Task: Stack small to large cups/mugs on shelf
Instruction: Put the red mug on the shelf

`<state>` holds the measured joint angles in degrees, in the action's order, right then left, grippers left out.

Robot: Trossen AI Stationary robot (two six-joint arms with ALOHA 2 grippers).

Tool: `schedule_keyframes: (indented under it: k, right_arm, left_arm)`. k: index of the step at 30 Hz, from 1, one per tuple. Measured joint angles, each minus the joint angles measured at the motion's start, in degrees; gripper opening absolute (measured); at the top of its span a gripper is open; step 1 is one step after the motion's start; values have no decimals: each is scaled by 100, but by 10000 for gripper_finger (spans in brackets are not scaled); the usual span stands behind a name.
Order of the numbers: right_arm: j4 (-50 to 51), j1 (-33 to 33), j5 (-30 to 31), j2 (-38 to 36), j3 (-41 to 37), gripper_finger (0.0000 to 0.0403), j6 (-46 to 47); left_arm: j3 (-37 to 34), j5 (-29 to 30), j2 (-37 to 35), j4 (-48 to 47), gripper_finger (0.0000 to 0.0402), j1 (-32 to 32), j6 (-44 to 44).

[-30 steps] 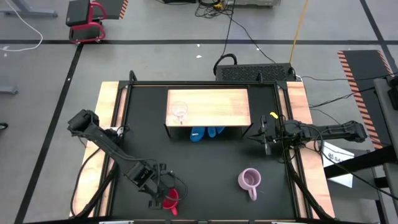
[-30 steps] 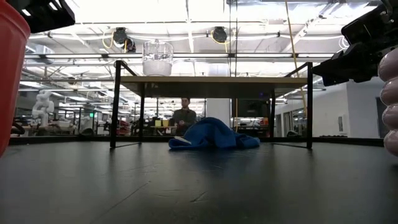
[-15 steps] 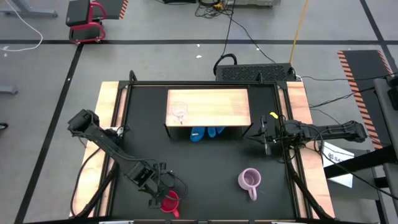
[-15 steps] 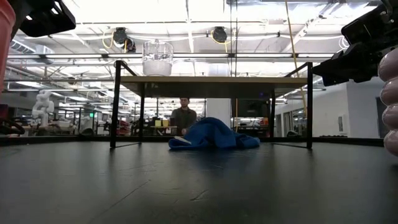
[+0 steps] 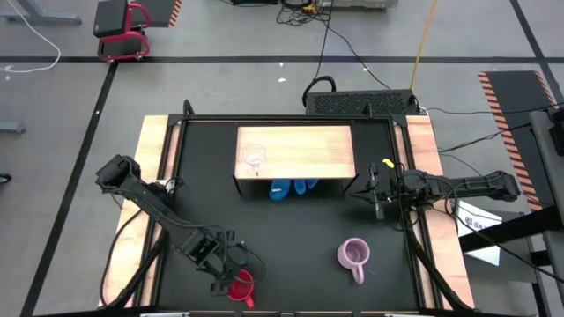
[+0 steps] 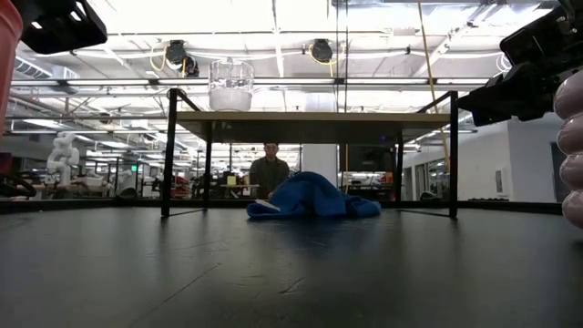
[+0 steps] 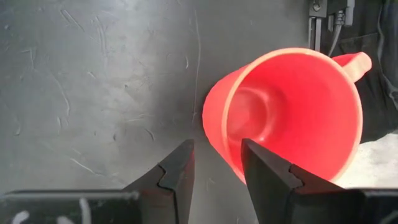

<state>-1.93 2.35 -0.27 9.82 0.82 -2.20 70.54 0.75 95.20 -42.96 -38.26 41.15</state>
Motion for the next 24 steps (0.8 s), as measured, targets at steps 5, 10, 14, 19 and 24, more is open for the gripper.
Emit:
schedule_keyframes:
  k: [5, 10, 14, 19, 24]
  right_arm:
    - [0, 1, 0, 0, -1, 0, 0]
    - [0, 0, 0, 0, 0, 0, 0]
    - [0, 2, 0, 0, -1, 0, -7]
    - [0, 2, 0, 0, 0, 0, -5]
    - [0, 2, 0, 0, 0, 0, -4]
  left_arm:
    - [1, 170, 0, 0, 134, -33, -162]
    - [2, 180, 0, 0, 134, -48, -181]
    - [2, 179, 4, 14, 134, -59, -139]
    - [4, 27, 7, 114, 134, -87, -4]
    - [4, 151, 7, 129, 134, -153, 1]
